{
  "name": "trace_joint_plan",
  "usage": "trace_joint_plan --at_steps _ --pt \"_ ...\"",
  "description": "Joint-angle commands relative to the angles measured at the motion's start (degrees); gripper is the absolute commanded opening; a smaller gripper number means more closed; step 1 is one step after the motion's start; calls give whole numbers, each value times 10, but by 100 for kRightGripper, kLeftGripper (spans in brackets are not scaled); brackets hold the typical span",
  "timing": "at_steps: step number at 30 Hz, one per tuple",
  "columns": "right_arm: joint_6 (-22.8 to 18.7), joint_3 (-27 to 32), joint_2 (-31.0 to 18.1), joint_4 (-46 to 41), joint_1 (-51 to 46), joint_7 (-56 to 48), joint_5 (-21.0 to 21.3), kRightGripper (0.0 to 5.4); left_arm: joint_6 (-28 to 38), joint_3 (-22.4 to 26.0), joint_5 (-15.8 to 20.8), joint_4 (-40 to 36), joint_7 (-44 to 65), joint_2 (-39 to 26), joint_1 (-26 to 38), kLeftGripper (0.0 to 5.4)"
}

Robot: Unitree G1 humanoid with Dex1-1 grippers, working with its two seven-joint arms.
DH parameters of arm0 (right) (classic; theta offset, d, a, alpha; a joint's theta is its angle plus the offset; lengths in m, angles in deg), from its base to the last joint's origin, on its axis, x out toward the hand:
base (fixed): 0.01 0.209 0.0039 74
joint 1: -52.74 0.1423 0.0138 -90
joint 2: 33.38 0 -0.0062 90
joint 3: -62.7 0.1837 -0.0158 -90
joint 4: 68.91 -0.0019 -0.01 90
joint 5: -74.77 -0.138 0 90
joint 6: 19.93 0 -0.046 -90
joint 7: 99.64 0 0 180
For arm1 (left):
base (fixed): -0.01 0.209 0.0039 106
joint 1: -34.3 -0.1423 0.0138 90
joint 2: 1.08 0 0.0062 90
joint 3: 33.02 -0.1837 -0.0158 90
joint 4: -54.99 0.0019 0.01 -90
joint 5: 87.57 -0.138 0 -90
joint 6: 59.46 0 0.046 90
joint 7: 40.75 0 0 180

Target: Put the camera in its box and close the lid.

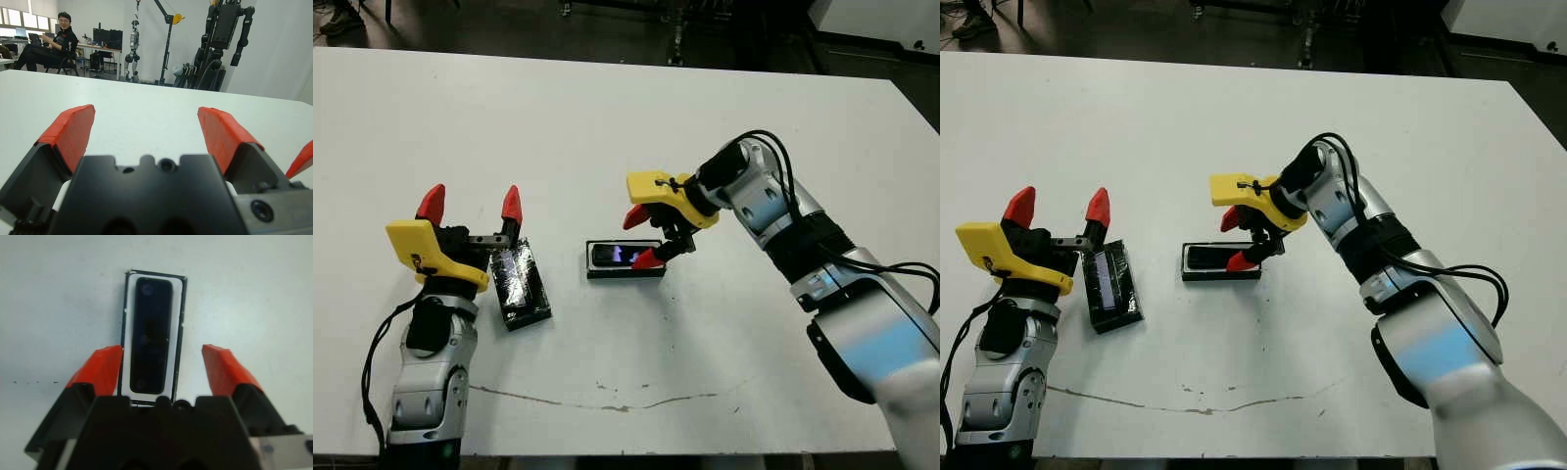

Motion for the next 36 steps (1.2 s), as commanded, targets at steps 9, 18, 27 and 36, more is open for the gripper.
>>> trace_joint_plan --at_steps 9,18,27,36 --pt "-52 77 -24 17 40 1 -44 539 -10 -1 7 -5 -4 -1 -9 540" --pt "-95 161 -56 -49 52 25 -107 539 -13 -2 10 -9 -4 -1 -11 540" --pt "-172 255 -37 -330 -131 248 -163 489 -10 -2 7 -4 -3 -1 -6 540" --pt "-127 231 -11 -456 -275 365 -167 340 -12 -3 7 -7 -2 -4 -5 540"
